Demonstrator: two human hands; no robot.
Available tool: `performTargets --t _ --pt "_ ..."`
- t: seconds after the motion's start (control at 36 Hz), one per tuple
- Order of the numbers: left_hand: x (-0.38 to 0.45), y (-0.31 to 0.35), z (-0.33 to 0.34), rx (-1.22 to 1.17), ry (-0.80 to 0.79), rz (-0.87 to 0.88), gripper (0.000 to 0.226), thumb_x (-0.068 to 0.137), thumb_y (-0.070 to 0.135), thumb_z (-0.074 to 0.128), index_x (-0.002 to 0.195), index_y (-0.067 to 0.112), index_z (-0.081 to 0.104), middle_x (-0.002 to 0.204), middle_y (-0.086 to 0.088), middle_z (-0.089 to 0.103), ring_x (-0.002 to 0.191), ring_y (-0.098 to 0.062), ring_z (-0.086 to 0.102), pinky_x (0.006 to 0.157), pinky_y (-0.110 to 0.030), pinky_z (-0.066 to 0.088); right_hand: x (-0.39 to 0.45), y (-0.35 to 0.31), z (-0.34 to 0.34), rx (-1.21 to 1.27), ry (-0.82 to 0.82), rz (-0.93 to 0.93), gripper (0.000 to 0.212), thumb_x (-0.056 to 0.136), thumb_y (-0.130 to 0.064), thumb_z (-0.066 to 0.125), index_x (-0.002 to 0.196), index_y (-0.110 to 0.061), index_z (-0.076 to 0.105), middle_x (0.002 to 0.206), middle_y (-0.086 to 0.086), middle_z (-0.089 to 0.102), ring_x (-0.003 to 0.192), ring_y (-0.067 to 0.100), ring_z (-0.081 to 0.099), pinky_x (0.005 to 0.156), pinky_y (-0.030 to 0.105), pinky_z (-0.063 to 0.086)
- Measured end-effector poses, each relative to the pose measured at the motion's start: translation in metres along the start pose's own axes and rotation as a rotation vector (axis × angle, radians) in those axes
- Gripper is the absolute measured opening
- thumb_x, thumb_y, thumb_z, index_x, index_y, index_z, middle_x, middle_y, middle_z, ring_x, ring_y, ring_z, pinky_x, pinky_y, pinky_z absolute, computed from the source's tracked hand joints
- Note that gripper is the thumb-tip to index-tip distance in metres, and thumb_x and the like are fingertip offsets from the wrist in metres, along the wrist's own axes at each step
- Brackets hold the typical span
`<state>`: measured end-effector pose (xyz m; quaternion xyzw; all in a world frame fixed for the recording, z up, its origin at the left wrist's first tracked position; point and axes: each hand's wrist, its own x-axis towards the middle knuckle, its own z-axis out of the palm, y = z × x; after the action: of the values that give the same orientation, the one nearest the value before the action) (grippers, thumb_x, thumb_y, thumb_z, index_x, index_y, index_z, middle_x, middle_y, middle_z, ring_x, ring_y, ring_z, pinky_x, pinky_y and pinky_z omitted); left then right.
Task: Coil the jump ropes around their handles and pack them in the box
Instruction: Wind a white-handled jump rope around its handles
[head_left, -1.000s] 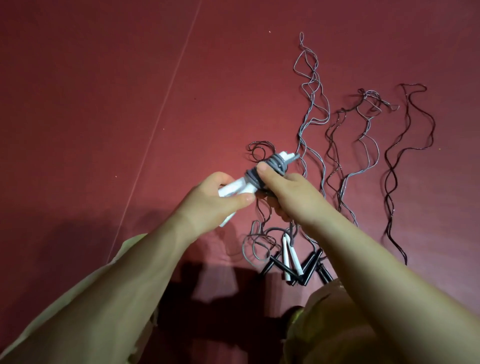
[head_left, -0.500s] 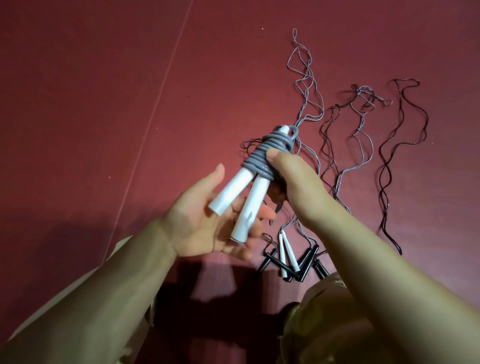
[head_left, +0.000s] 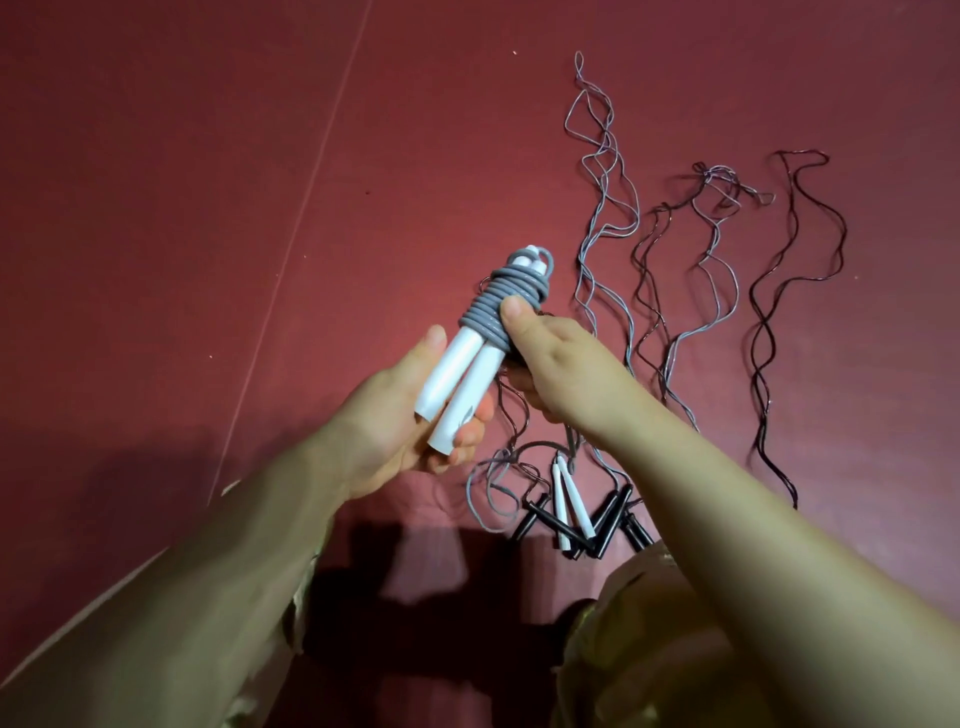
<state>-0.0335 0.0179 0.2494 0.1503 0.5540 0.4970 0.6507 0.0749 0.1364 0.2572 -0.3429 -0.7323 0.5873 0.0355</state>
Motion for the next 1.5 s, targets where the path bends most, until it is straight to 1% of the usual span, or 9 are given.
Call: performTargets --t 0.31,0.56,0.67,0.81,0.94,1.08,1.19,1.31,1.5 --pt "0.008 -0.005 0.008 0.245 0.265 0.122 0.060 0.101 0.046 0.025 0.066 0.008 0.058 0.049 -0.002 0.052 0.039 -0.012 0.044 0.040 -0.015 0.035 -0.002 -0.001 -0.001 -0.224 0.081 0.135 0.061 0.100 -0.053 0.027 0.055 -0.017 0.046 0.031 -0.010 0.039 0.032 0.006 0.037 0.044 0.020 0.025" --pt "0.012 -0.007 -0.008 0.482 0.363 0.138 0.050 0.098 0.049 0.033 0.070 0.016 0.059 0.060 0.004 0.052 0.051 -0.008 0.047 0.051 -0.016 0.038 -0.001 0.002 0.003 -0.056 0.030 0.173 0.062 0.101 -0.051 0.030 0.067 -0.007 0.057 0.042 0.000 0.047 0.036 0.016 0.047 0.042 0.020 0.041" --pt "0.011 -0.007 -0.014 0.569 0.402 0.166 0.066 0.068 0.076 0.039 0.073 0.013 0.059 0.064 0.005 0.051 0.063 -0.018 0.045 0.065 -0.032 0.037 -0.001 0.001 0.005 0.093 -0.052 0.202 0.060 0.100 -0.052 0.029 0.081 -0.004 0.061 0.058 0.009 0.053 0.041 0.017 0.050 0.044 0.022 0.044" --pt "0.011 -0.008 -0.015 0.804 0.445 0.186 0.056 0.063 0.066 0.049 0.074 0.011 0.052 0.065 0.003 0.048 0.061 -0.018 0.043 0.058 -0.032 0.034 -0.003 -0.001 0.007 0.129 -0.113 0.231 0.062 0.095 -0.060 0.033 0.076 -0.008 0.061 0.064 0.010 0.059 0.046 0.019 0.054 0.048 0.023 0.045" --pt "0.011 -0.006 -0.017 0.723 0.405 0.192 0.056 0.047 0.071 0.053 0.069 0.020 0.049 0.062 0.009 0.046 0.056 -0.011 0.040 0.056 -0.030 0.031 -0.005 -0.004 0.006 0.116 -0.075 0.171 0.057 0.098 -0.053 0.038 0.071 -0.007 0.058 0.054 0.004 0.053 0.046 0.021 0.047 0.046 0.023 0.039" --pt "0.005 -0.005 -0.014 0.454 0.155 0.024 0.032 0.075 0.050 0.068 0.079 0.019 0.059 0.060 0.009 0.057 0.061 -0.011 0.050 0.062 -0.028 0.040 -0.005 -0.002 0.008 0.125 -0.004 0.117 0.048 0.087 -0.054 0.043 0.069 -0.012 0.057 0.049 0.000 0.043 0.048 0.018 0.038 0.047 0.027 0.031" --pt "0.001 -0.006 -0.012 0.063 -0.111 -0.178 0.072 0.070 0.071 0.044 0.103 0.009 0.063 0.085 -0.013 0.072 0.075 -0.024 0.068 0.071 -0.035 0.053 -0.004 -0.006 0.006 0.269 0.095 0.091 0.032 0.075 -0.048 0.043 0.062 -0.020 0.053 0.055 0.007 0.039 0.054 0.021 0.033 0.052 0.032 0.023" --pt "0.003 -0.009 -0.010 -0.300 -0.320 -0.207 0.091 0.054 0.079 0.043 0.096 0.005 0.075 0.094 -0.024 0.070 0.085 -0.036 0.068 0.083 -0.046 0.049 -0.006 -0.005 0.006 0.338 0.060 0.026 0.035 0.077 -0.046 0.040 0.076 -0.013 0.050 0.073 0.015 0.041 0.061 0.027 0.029 0.051 0.032 0.022" --pt "0.002 -0.007 -0.006 -0.341 -0.339 -0.242 0.077 0.075 0.072 0.029 0.076 0.007 0.071 0.062 -0.006 0.052 0.047 -0.017 0.044 0.062 -0.035 0.051 -0.005 -0.005 0.003 0.257 -0.016 0.002 0.040 0.083 -0.049 0.038 0.076 -0.011 0.047 0.066 0.013 0.037 0.055 0.021 0.030 0.050 0.032 0.022"
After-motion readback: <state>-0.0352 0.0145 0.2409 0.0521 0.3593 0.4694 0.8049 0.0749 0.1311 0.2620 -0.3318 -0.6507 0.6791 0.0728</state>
